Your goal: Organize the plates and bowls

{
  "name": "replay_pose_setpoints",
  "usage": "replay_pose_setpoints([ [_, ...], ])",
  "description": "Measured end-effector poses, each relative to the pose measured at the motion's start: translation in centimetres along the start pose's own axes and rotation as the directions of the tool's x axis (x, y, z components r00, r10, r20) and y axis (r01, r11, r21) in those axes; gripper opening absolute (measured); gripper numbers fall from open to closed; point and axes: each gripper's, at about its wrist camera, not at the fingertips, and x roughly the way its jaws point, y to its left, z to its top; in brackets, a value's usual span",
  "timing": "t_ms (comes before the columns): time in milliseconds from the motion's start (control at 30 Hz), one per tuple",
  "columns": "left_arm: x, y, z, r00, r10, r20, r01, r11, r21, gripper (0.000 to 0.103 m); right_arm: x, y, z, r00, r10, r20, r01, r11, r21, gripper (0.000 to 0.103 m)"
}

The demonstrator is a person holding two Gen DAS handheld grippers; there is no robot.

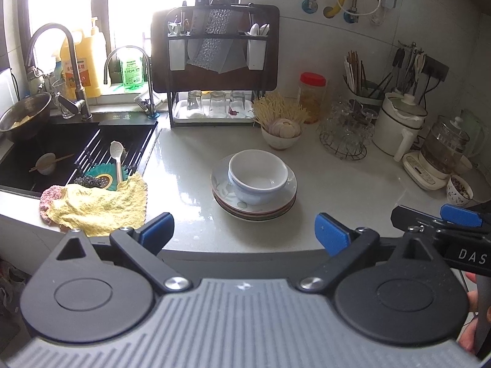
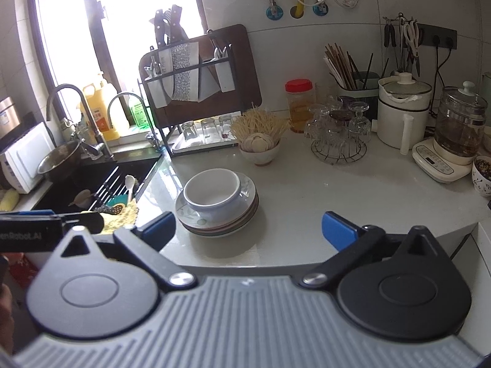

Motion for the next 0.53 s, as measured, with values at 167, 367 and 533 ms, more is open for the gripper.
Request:
replay_pose_setpoints([
  [167,0.25,-0.25,0.04,1.000,0.002,-0.004,-0.002,1.000,0.009,0.100,0.04,0.05,0.02,1.000,-0.001,0.004,0.001,1.000,0.001,0.103],
  [367,0.46,-0.16,0.26,1.000,-0.017,-0.004,0.017,1.000,-0.006,0.100,0.09,0.02,0.01,1.000,0.002,0.007,-0.002,1.000,0.002,0.103],
  [533,0.75,-0.07,0.35,1.000,-0.013,-0.010,0.013,1.000,-0.012,0.100,0.33,0.01,0.01,1.000,0.009,-0.003,-0.009,1.000,0.005,0.103],
])
